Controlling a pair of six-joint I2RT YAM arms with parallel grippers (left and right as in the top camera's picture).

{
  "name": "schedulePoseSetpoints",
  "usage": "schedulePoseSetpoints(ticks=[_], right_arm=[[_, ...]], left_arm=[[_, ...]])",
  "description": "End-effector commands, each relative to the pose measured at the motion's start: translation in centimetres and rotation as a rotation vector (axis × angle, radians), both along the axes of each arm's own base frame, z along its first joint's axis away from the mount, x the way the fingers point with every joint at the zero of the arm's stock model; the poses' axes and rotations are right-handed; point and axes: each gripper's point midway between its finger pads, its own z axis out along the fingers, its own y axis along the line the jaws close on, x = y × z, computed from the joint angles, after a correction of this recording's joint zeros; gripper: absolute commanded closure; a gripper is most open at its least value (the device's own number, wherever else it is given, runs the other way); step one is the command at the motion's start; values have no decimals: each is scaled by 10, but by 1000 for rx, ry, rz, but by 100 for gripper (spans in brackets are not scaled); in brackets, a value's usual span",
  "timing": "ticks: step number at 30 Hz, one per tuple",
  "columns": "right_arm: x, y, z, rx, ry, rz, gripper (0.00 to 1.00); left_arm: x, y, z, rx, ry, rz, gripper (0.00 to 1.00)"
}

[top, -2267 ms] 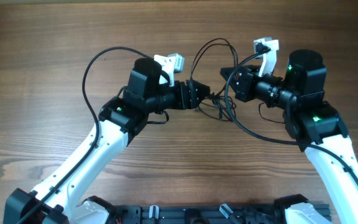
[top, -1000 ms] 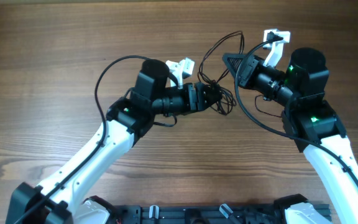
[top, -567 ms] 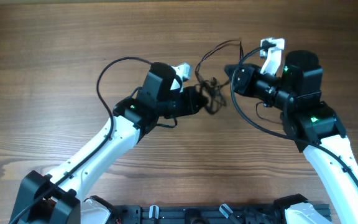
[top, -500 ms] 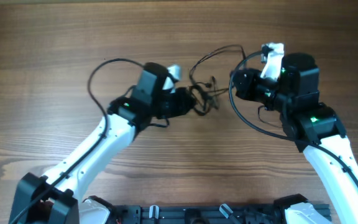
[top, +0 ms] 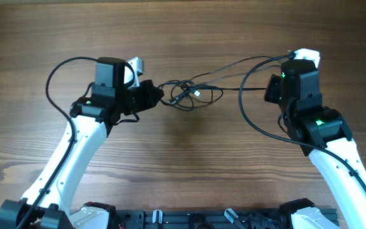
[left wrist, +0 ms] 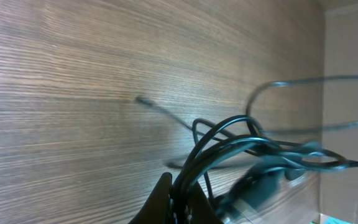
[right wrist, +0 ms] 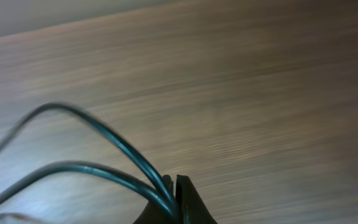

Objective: Untangle cables

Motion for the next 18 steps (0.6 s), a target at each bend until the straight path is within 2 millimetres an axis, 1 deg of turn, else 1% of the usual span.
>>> schedulePoseSetpoints(ticks=[1,4,5,6,8,9,11,13,14,15,16,18], right_arm=[[-15,-76,36,-331,-54,-303,96],[-14,-83,37,-331,-50,-310,96],[-10,-79,32,-290,-43,-272,96],[-6,-70,25,-238,-30,-215,96],[0,-54,13,-134,-3,-111,96],[2,-49,9,-86,3,-73,96],[4,-44,4,-11,13,-28,96],[3,-43,1,33,25,-6,95],[2,-39,-1,54,35,31,89],[1,-32,-1,73,39,83,76],[1,-22,0,83,41,153,68],[-1,-2,4,101,36,288,58]], left_arm=[[21,75,10,181,-83,243,96],[23,101,35,196,-160,323,96],[22,107,44,187,-185,343,96],[20,107,54,163,-210,339,96],[15,97,67,107,-239,297,96],[11,88,73,68,-247,259,96],[7,77,75,27,-242,212,96],[3,69,72,13,-221,184,96],[0,65,68,15,-205,171,96],[-3,60,65,26,-197,144,90],[-7,56,61,46,-196,109,81],[-12,50,56,73,-193,59,69]])
